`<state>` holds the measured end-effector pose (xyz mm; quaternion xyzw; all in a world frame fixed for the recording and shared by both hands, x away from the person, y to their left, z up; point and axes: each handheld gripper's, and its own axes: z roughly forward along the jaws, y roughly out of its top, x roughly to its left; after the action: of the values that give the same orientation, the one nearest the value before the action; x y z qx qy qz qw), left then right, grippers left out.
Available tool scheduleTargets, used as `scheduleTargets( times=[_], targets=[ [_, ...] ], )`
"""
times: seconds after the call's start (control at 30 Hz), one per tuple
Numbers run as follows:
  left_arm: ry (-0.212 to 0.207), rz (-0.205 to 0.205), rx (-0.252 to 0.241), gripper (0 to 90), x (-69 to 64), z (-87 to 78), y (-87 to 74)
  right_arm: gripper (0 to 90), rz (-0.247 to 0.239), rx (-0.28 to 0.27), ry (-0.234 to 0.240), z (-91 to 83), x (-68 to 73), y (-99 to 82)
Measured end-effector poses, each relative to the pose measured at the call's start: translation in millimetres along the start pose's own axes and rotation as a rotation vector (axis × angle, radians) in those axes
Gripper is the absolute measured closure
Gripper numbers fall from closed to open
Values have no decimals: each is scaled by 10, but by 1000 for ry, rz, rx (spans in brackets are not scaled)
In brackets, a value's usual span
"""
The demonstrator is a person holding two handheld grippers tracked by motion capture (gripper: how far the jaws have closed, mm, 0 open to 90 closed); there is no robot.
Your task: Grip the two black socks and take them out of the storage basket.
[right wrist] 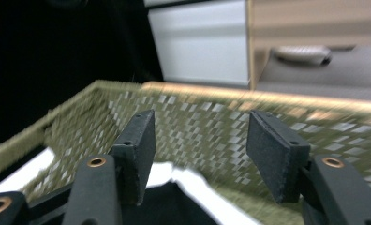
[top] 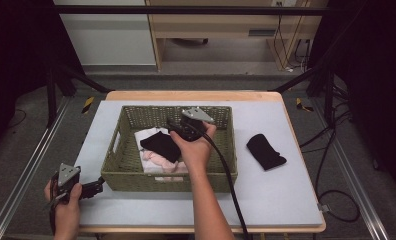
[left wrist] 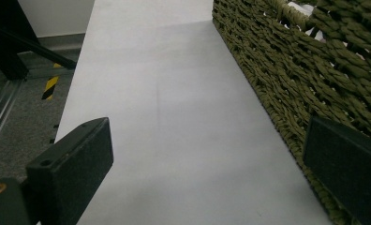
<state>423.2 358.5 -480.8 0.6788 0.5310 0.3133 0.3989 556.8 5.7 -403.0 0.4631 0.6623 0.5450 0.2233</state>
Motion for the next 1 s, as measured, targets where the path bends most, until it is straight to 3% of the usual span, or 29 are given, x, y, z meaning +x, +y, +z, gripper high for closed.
scheduleTargets(
  times=[0.03, 0.07, 0.2, 0.33, 0.47, 1.0],
  targets=[
    [-2, -4, 1, 21, 2, 1, 0, 493, 7, 75, -8, 58, -10, -52],
    [-2, -5, 1, 21, 3, 2, 0, 495, 9, 97, -17, 73, -20, -68],
    [0, -3, 2, 21, 0, 1, 0, 520, 13, 153, -57, 95, -95, -88],
    [1, -2, 0, 21, -1, -2, -2, 525, 42, 196, -58, 134, -100, -137],
    [2, 0, 3, 21, -4, 2, -1, 520, 41, 256, -86, 158, -123, -184],
    [2, 5, 5, 22, -9, 6, -1, 517, 74, 345, -68, 193, -101, -254]
  ],
)
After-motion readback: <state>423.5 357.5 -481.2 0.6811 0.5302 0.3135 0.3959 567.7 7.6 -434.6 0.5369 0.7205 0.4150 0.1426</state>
